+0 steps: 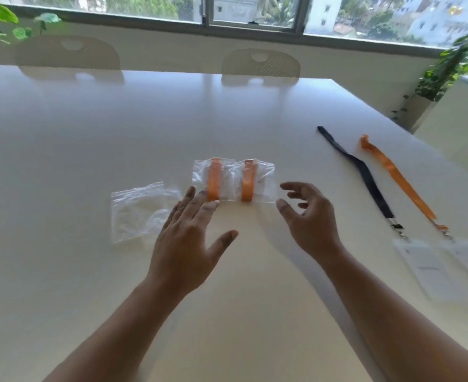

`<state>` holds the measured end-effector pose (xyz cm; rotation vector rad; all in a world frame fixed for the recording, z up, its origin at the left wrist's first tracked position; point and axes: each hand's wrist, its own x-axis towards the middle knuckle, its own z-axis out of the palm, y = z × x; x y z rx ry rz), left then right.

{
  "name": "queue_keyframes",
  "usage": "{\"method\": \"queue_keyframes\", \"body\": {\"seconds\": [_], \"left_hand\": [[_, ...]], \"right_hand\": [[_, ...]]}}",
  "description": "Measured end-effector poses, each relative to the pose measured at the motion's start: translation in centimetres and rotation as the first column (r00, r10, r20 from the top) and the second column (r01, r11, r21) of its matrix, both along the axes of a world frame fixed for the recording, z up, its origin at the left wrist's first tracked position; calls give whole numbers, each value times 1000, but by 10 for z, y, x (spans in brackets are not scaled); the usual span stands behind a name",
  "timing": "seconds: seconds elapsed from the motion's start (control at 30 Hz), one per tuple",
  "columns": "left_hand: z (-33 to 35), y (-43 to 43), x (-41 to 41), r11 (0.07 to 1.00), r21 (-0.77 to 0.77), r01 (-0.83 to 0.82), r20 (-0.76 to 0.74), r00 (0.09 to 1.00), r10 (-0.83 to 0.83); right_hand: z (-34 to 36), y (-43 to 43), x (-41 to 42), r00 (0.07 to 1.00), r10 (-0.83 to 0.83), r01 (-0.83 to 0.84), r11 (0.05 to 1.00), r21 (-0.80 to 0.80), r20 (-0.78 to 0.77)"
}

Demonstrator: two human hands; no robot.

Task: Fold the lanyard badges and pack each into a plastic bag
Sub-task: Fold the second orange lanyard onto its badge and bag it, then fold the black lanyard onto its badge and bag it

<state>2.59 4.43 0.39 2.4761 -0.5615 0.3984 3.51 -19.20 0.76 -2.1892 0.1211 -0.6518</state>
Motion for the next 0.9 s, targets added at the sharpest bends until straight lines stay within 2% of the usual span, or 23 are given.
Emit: {"method": "queue_keyframes", "body": {"seconds": [0.13,0.27,0.4,0.53,0.73,0.9], "left_hand": [[6,-37,-9,986,97,135,32,990,-139],[6,-86,-13,969,98,225,-22,974,-224],[0,-129,-8,965,90,246,-84,968,-238],[-11,-152,-1,961,151,230,-152,966,-207],[-22,-156,3,964,172,202,-173,970,-172],[-19,-158,1,966,170,192,-172,972,-163]], "right_hand": [[20,-33,-29,999,-20,18,998,-68,-38],[35,-85,-54,988,-106,86,982,-166,-114],[34,-132,-73,943,-233,154,937,-313,-236],[23,-164,-92,877,-353,198,884,-424,-325],[5,-184,-110,851,-368,169,868,-467,-376],[5,-182,-108,886,-312,161,900,-405,-342]]}}
